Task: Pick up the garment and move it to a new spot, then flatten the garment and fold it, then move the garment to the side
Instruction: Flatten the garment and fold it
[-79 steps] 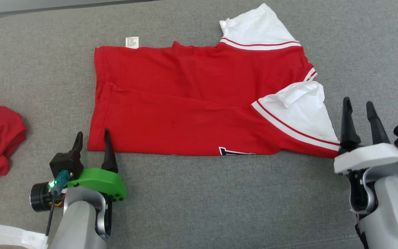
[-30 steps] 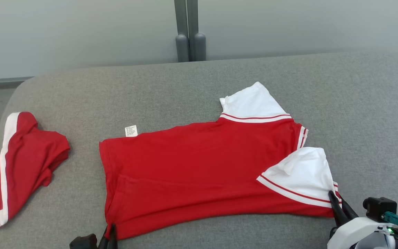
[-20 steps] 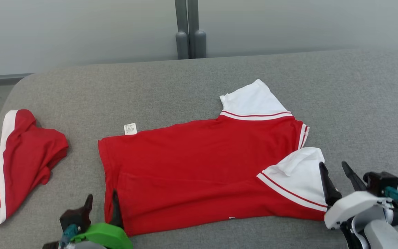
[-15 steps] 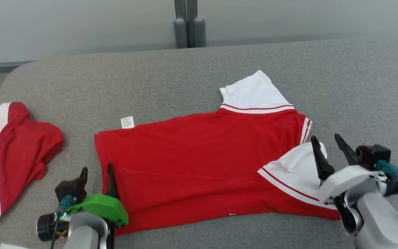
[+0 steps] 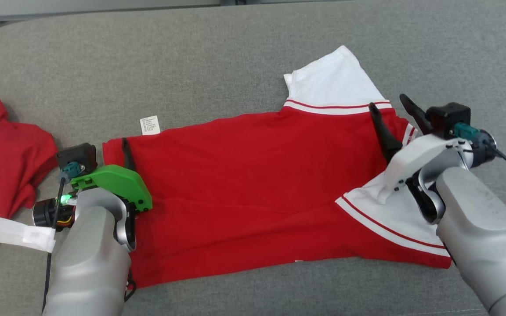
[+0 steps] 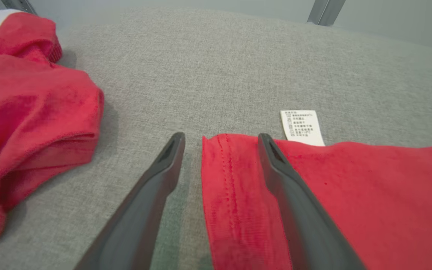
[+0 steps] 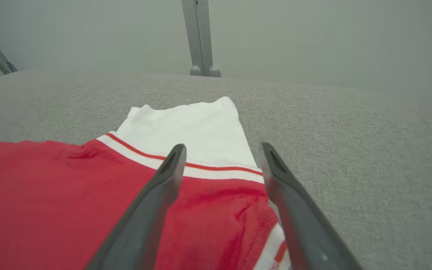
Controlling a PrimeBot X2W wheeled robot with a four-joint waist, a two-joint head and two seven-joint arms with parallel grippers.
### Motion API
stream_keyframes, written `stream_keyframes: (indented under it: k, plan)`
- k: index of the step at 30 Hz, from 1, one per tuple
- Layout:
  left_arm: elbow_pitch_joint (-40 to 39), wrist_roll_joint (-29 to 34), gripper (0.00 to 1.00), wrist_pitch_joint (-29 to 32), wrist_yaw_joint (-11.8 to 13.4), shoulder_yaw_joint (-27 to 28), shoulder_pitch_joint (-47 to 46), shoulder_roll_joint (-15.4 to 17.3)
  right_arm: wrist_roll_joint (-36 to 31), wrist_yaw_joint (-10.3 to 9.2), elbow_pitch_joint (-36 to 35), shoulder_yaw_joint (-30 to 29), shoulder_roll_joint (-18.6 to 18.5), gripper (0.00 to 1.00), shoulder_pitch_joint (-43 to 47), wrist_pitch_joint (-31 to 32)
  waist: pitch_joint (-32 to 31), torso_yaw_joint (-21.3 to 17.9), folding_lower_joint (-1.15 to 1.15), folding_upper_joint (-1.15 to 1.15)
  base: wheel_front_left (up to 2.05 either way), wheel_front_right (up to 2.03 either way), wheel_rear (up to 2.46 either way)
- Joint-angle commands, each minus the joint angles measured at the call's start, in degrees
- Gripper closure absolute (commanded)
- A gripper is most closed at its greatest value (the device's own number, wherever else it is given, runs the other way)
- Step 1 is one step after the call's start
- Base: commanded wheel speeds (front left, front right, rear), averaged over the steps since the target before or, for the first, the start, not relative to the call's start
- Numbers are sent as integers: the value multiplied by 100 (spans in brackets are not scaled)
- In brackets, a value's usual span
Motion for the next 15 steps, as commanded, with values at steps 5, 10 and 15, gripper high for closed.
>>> stream_keyframes:
  k: [5,10,15]
  plan:
    - [383,-74,100,-61,-2,-121,-341,-3,125,-8,295,249,-123,0,-671,150,488,167,0,0,0,0,0]
    - [439,-128,100,-164,-85,-284,-446,6,242,-8,733,281,-193,0,-1262,486,609,395,0,0,0,0,0]
    - [229,-315,100,-204,-270,-779,-504,-6,227,-8,1338,246,-260,0,-1796,898,753,731,0,0,0,0,0]
